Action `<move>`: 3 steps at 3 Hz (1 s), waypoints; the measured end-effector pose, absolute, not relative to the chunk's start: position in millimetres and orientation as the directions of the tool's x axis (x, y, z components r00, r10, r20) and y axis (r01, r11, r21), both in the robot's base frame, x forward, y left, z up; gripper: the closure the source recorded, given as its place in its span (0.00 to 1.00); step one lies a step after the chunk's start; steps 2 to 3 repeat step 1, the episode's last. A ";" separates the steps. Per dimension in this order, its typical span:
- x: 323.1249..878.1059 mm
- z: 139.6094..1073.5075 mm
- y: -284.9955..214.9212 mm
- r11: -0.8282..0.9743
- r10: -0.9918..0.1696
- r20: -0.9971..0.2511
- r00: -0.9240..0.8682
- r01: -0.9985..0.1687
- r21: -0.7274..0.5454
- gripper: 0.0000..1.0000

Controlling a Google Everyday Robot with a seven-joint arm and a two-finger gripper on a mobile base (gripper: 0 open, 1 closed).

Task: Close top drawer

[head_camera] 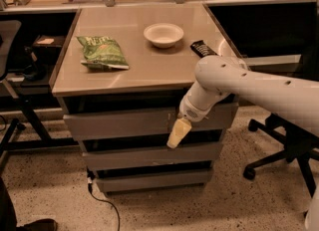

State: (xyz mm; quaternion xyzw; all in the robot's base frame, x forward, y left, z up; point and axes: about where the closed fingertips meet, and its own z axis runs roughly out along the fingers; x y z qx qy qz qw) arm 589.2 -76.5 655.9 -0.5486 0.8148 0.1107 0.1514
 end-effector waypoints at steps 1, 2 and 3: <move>589.2 655.8 -76.5 0.374 -0.860 -0.368 -0.352 -0.927 0.014 0.00; 589.2 655.8 -76.5 0.374 -0.860 -0.368 -0.352 -0.927 0.014 0.00; 589.2 655.8 -76.5 0.374 -0.860 -0.368 -0.352 -0.927 0.014 0.00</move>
Offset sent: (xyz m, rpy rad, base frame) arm 0.0000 0.0000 0.0000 0.0000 0.0000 0.0000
